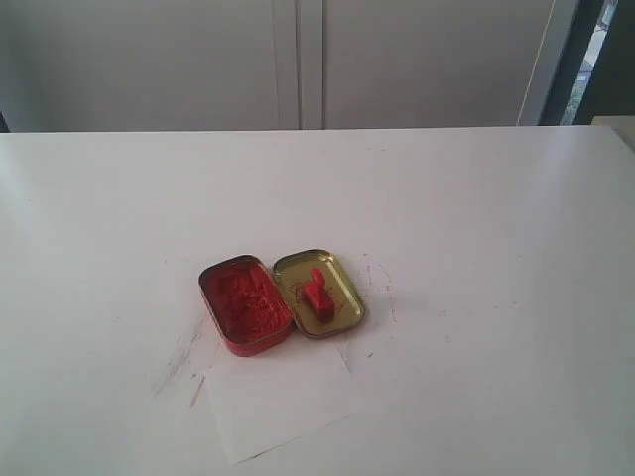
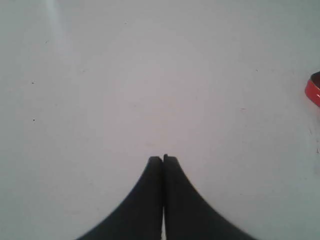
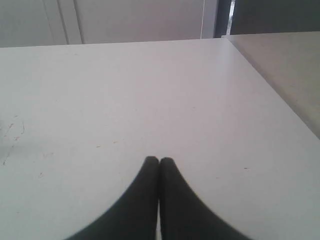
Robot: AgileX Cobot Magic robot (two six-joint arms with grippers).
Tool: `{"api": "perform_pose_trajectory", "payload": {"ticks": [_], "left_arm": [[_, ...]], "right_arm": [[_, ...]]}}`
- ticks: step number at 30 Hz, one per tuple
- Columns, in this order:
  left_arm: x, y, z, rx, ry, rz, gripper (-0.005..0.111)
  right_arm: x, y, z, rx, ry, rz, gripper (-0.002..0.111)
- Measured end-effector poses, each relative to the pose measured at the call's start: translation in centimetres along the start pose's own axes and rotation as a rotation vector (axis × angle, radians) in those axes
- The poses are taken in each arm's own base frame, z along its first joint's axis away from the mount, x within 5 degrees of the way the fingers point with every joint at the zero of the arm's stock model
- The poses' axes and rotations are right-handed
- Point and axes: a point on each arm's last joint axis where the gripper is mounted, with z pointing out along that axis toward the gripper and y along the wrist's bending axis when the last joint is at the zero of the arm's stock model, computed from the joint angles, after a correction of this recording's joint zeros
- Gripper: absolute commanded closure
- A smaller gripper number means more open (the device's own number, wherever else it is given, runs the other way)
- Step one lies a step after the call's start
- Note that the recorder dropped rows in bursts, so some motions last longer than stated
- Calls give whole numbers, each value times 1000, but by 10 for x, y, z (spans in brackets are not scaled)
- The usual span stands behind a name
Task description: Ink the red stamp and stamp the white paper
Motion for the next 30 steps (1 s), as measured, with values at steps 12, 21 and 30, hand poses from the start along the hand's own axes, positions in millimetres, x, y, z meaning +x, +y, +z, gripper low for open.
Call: {"api": "perform_pose_trajectory", "payload": {"ticks": [12,21,30], "left_arm": [[0,0,0,0,0,0,107],[0,0,0,0,0,0,107],[0,0,0,0,0,0,107]], "right_arm": [[0,0,0,0,0,0,108],[0,0,0,0,0,0,108],[-14,3,-1,-31,-156,0,108]]}}
